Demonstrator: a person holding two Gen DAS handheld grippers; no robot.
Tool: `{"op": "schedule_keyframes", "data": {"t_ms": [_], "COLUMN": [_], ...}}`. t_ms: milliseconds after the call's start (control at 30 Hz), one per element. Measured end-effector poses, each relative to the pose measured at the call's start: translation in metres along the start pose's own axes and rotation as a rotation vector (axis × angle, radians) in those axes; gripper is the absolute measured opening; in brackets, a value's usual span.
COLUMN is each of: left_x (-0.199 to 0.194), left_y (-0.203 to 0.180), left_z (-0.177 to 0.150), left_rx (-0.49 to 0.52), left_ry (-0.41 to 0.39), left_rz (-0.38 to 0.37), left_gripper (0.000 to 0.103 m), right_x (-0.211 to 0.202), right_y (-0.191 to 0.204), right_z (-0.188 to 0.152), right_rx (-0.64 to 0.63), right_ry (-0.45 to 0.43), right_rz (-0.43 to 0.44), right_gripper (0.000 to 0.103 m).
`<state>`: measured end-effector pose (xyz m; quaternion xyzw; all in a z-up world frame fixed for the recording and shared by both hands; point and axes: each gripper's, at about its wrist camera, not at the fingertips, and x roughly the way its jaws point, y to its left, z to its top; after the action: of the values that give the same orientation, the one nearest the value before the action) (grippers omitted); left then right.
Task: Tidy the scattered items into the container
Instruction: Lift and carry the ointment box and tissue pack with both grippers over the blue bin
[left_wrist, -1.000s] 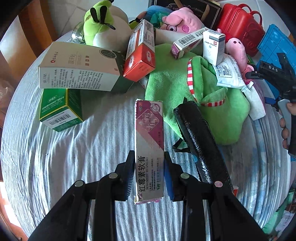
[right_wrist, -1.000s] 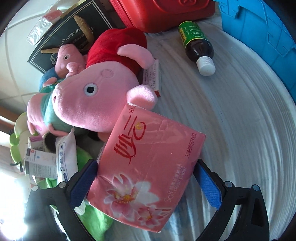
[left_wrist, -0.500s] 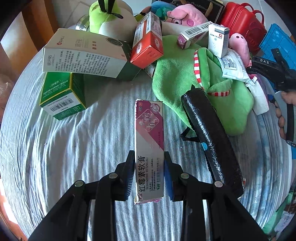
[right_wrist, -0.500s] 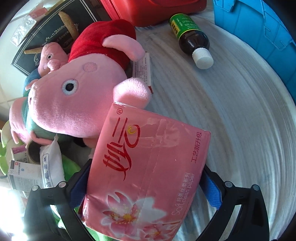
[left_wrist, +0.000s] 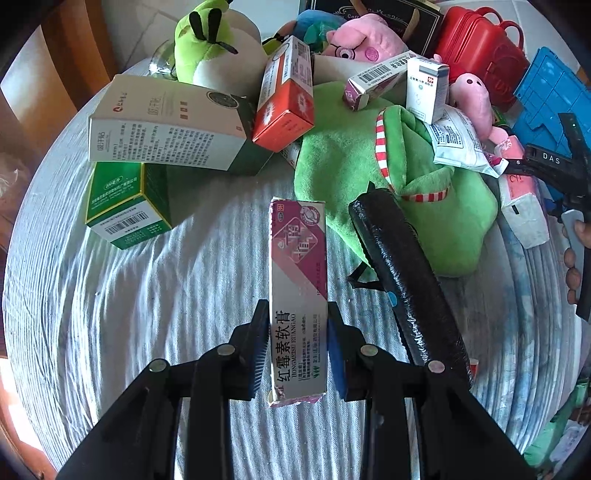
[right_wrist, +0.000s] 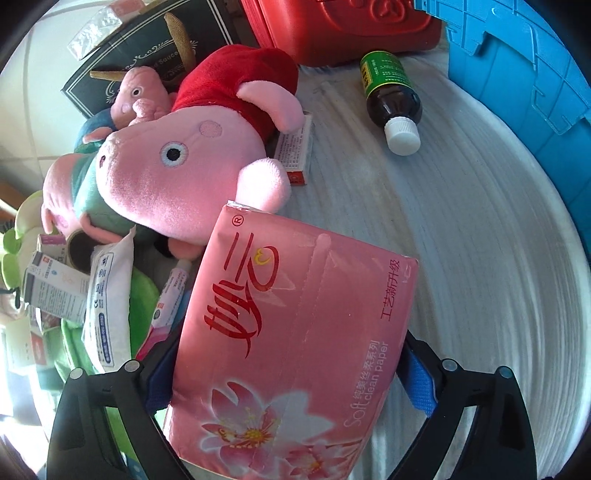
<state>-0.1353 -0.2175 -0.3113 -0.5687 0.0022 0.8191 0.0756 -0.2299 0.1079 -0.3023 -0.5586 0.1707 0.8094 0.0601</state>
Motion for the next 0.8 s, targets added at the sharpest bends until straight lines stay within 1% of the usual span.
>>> {"op": "schedule_keyframes", "data": {"t_ms": [133, 233, 267, 300, 333, 367, 400, 433, 467, 500, 533, 633, 667, 800], "left_x": [-0.010, -0.021, -0.025, -0.028, -0.026, -0.029, -0.032, -0.041, -0.047, -0.060, -0.060, -0.078, -0.082, -0.112], "left_y": [-0.005, -0.010, -0.012, -0.014, -0.021, -0.029, -0.051, -0.051, -0.056, -0.070, -0.069, -0.074, -0.076, -0.086], "left_z": [0.005, 0.009, 0.011, 0.021, 0.030, 0.032, 0.033, 0.023, 0.026, 0.030, 0.034, 0.026, 0.031, 0.033], "left_rx": [0.003, 0.006, 0.007, 0.008, 0.009, 0.010, 0.011, 0.012, 0.013, 0.014, 0.013, 0.004, 0.005, 0.010], "left_ry": [-0.013, -0.028, -0.034, -0.040, -0.046, -0.052, -0.059, -0.067, -0.075, -0.084, -0.094, -0.127, -0.139, -0.184], "left_rz": [0.005, 0.010, 0.012, 0.013, 0.017, 0.019, 0.021, 0.022, 0.024, 0.027, 0.028, 0.023, 0.025, 0.034], "left_gripper": [0.029, 0.029, 0.029, 0.029, 0.029, 0.029, 0.029, 0.029, 0.029, 0.029, 0.029, 0.029, 0.029, 0.029], "right_x": [-0.014, -0.027, -0.030, -0.034, -0.038, -0.044, -0.047, -0.058, -0.074, -0.080, -0.086, -0.107, -0.114, -0.149], "right_y": [-0.001, -0.001, -0.001, -0.003, -0.004, -0.003, 0.001, -0.008, -0.023, -0.024, -0.024, -0.024, -0.024, -0.029], "right_z": [-0.001, 0.001, 0.005, 0.000, -0.005, -0.006, -0.003, -0.011, -0.025, -0.026, -0.026, -0.030, -0.031, -0.037], "right_rx": [-0.009, -0.039, -0.049, -0.057, -0.067, -0.079, -0.091, -0.101, -0.111, -0.121, -0.132, -0.169, -0.180, -0.223], "right_ry": [0.000, -0.012, -0.017, -0.022, -0.027, -0.032, -0.037, -0.041, -0.045, -0.048, -0.051, -0.066, -0.073, -0.102], "right_rz": [0.015, 0.022, 0.026, 0.031, 0.035, 0.038, 0.041, 0.046, 0.051, 0.055, 0.057, 0.063, 0.064, 0.079], "right_gripper": [0.098, 0.098, 0.098, 0.098, 0.098, 0.098, 0.098, 0.098, 0.098, 0.098, 0.098, 0.098, 0.098, 0.098]}}
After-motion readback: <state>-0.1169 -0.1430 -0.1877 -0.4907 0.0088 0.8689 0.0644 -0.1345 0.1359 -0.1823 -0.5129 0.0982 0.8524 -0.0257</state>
